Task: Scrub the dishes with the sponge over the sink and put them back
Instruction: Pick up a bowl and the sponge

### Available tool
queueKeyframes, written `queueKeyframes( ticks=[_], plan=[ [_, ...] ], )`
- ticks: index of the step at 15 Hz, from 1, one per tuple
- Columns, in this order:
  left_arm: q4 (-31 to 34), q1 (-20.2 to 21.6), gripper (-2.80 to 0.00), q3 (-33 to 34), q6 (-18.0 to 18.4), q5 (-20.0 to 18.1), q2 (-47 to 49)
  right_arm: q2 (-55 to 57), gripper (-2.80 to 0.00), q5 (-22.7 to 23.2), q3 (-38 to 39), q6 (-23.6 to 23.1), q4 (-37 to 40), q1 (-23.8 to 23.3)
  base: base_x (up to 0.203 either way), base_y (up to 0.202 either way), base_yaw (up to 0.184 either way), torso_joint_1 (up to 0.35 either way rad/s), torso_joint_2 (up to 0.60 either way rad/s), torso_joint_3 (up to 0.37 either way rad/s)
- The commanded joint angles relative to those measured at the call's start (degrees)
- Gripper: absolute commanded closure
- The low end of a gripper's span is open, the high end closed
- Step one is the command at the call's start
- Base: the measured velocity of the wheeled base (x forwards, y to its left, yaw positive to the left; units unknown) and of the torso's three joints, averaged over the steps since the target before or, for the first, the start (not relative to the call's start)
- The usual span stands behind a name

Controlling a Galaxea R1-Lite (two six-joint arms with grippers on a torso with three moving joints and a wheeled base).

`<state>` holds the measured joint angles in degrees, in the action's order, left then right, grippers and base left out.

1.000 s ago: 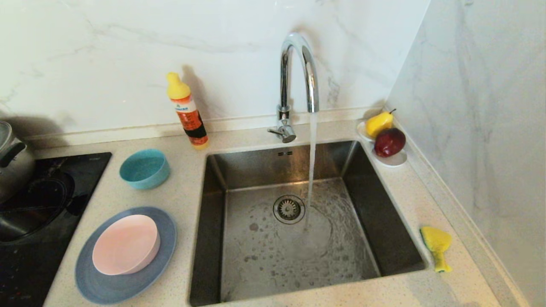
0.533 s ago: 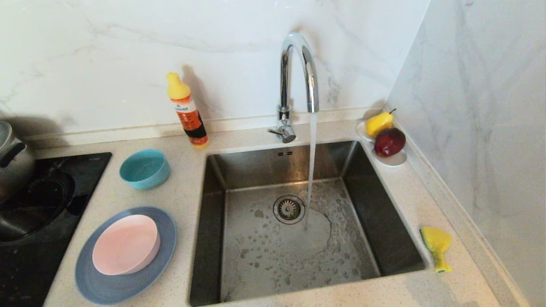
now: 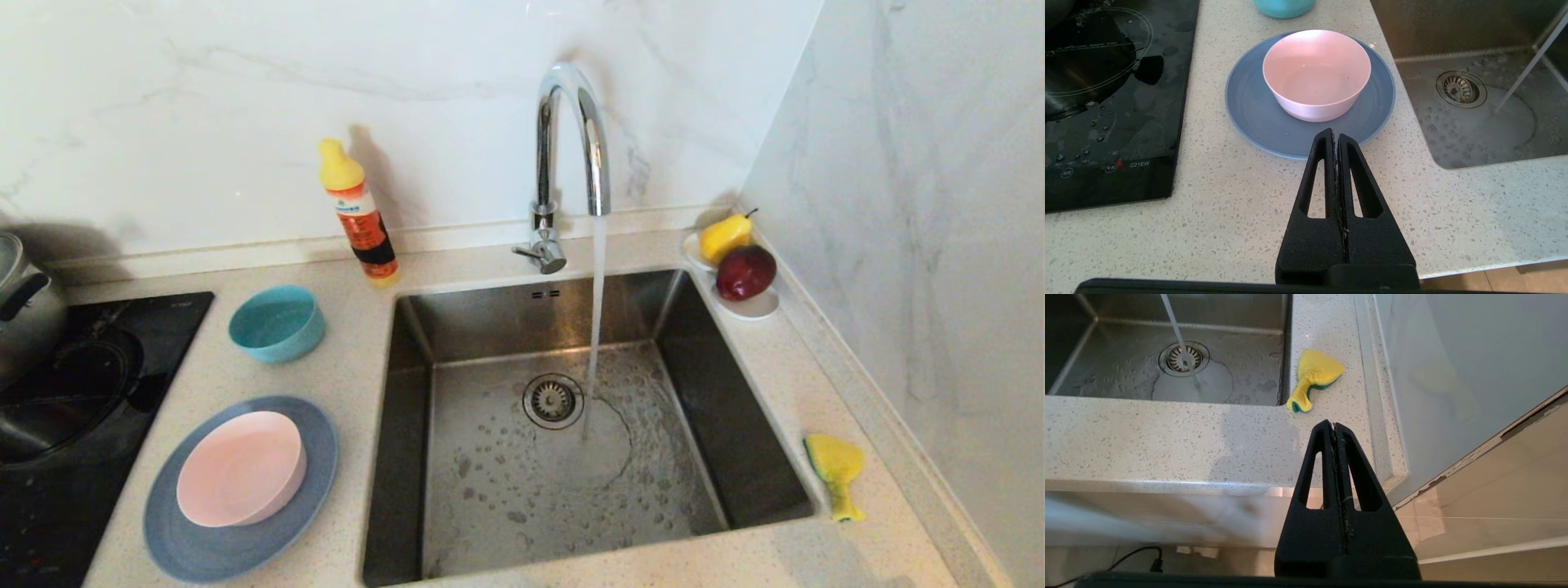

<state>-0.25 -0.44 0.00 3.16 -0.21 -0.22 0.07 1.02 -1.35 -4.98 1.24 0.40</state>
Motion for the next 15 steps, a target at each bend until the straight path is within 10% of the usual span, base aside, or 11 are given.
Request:
queueKeyframes(
  ticks=[1, 6, 15],
  plan=[
    [-0.01, 0.0, 0.0, 0.0, 0.01, 0.03, 0.22, 1.25, 0.0, 0.01, -6.54, -0.1, 2.97, 0.03, 0.0, 0.0, 0.0, 0.0, 0.0, 0.0],
    [-0.01, 0.0, 0.0, 0.0, 0.01, 0.03, 0.22, 15.09, 0.0, 2.0, -23.23, -0.7, 13.97, -0.07, 0.0, 0.0, 0.0, 0.0, 0.0, 0.0],
    [-0.01, 0.0, 0.0, 0.0, 0.01, 0.03, 0.22, 45.19, 0.0, 2.5, -29.82, -8.16, 18.08, 0.15, 0.0, 0.0, 0.0, 0.0, 0.0, 0.0]
  ],
)
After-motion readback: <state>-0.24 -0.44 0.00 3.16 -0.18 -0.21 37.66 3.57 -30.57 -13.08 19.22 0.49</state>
